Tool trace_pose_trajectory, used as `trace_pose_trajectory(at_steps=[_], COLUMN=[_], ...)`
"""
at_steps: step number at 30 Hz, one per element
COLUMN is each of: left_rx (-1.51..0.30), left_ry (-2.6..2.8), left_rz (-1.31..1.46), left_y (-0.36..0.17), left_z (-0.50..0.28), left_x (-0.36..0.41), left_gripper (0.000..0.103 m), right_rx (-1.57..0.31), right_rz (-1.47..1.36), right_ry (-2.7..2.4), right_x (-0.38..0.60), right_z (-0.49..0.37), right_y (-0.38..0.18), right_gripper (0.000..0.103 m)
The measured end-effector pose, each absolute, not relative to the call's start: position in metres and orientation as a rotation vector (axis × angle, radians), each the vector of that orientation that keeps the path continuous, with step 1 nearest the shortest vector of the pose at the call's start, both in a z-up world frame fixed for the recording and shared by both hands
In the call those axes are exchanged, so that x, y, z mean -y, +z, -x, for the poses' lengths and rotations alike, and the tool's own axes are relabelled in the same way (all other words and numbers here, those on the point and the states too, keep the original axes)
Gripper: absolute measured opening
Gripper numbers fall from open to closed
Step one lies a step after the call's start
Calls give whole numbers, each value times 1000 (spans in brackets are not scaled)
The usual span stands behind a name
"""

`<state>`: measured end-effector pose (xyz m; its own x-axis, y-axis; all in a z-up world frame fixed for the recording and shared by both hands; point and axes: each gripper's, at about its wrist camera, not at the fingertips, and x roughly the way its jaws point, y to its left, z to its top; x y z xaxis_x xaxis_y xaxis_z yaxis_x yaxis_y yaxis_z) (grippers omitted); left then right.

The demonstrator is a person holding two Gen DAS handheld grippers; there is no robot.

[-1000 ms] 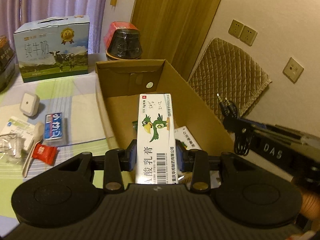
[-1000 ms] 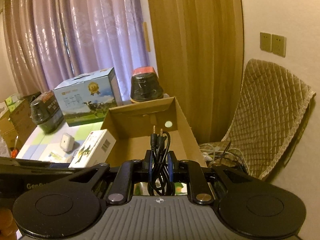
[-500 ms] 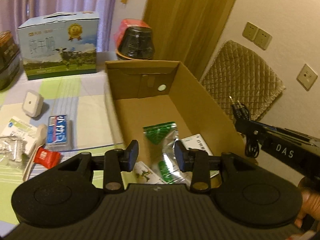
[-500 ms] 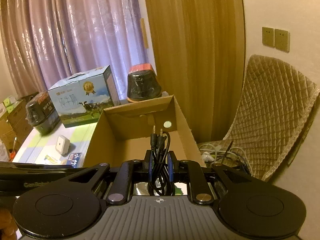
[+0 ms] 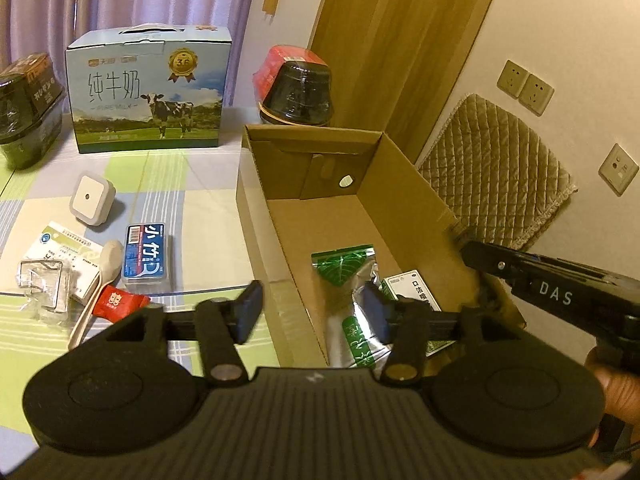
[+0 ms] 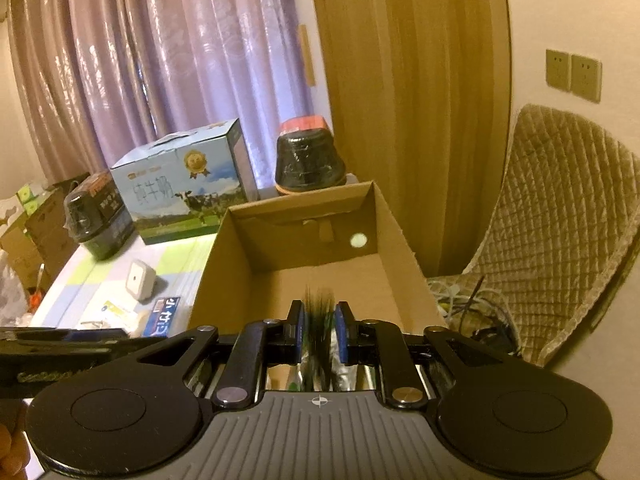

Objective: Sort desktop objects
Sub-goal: 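Open both tools to drop the ointment box and cable into the cardboard box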

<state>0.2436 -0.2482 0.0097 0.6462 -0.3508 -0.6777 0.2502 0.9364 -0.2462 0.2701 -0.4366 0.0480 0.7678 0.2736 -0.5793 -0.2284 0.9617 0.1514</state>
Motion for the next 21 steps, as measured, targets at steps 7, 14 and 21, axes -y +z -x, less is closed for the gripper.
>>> trace_pose_trajectory(at_steps=[7,14,21], left_rx=[-794,-788,-767], left_ry=[-330,-313,-281], left_rz=[139,141,117], left_y=[9,14,22], left_z=[-236,-216,-180], left_x=[236,218,190], left_gripper=[69,77,88], right_rx=[-615,-603,-580], right_rz=[-101,-126,-145], right_ry=[245,253,303], right_x=[446,446,423], right_z=[-260,-227,-181], right_y=[52,58,69], right_gripper=[39,51,69])
